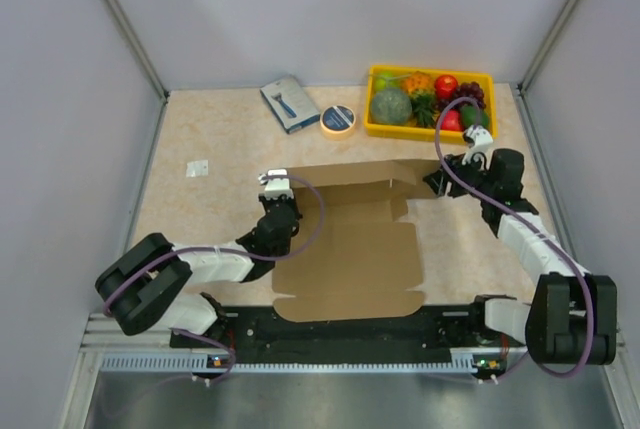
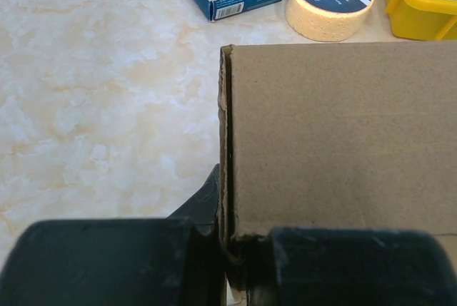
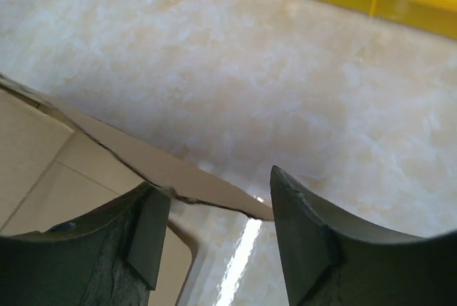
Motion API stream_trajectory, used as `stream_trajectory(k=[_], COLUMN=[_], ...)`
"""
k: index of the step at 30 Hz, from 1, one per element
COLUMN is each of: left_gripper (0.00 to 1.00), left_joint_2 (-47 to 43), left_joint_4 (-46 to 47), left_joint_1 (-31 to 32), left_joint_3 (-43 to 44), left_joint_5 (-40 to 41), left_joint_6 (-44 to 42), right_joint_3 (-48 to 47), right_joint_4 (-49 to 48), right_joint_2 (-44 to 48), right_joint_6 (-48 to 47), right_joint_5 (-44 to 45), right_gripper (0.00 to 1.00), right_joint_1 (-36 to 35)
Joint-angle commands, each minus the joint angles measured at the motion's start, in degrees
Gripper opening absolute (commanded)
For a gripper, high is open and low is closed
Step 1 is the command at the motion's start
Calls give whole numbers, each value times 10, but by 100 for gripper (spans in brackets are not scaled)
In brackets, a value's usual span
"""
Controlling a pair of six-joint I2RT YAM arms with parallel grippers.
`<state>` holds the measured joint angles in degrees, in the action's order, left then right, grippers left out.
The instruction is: Fold the paper box
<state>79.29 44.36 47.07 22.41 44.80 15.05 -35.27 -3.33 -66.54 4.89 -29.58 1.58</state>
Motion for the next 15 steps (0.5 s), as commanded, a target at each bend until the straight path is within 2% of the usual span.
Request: stream_trajectory(k=[1,2,3,5,6,7,8,11,15], left_gripper=[0,0,0,0,0,0,0,0,0], left_joint_2=[1,7,10,18,21,24,28,32,35], left_joint_4=[-33,-39,-45,-45,-44,-45,-44,-44,-43], left_joint_1=[-3,-3,-3,-3,-3,-2,-3,-3,-2], left_joint_3=[-12,-8,-3,6,10,11,13,18,24], left_joint_5=[-23,-17,-3,3,12,15,17,14,8], left_joint_6=[1,11,16,15,17,23,24,31,44], right_joint_3=[14,14,17,20,22,23,26,40,47], right_joint_4=[-134,-135,-134,-91,-78,-68,-63,-55,3], right_joint_2=[3,8,13,43,53,65,83,103,121], right_joint_6=[-32,-20,-17,-14,-14,13,36,133,205], right_joint_5=[-107,-115,-120,-61,-28,-10,13,36,153], right_gripper=[54,49,35,24,9,3,0,0,0], right_joint_1=[2,-1,-11,-40,-62,-71,-79,-105,-180])
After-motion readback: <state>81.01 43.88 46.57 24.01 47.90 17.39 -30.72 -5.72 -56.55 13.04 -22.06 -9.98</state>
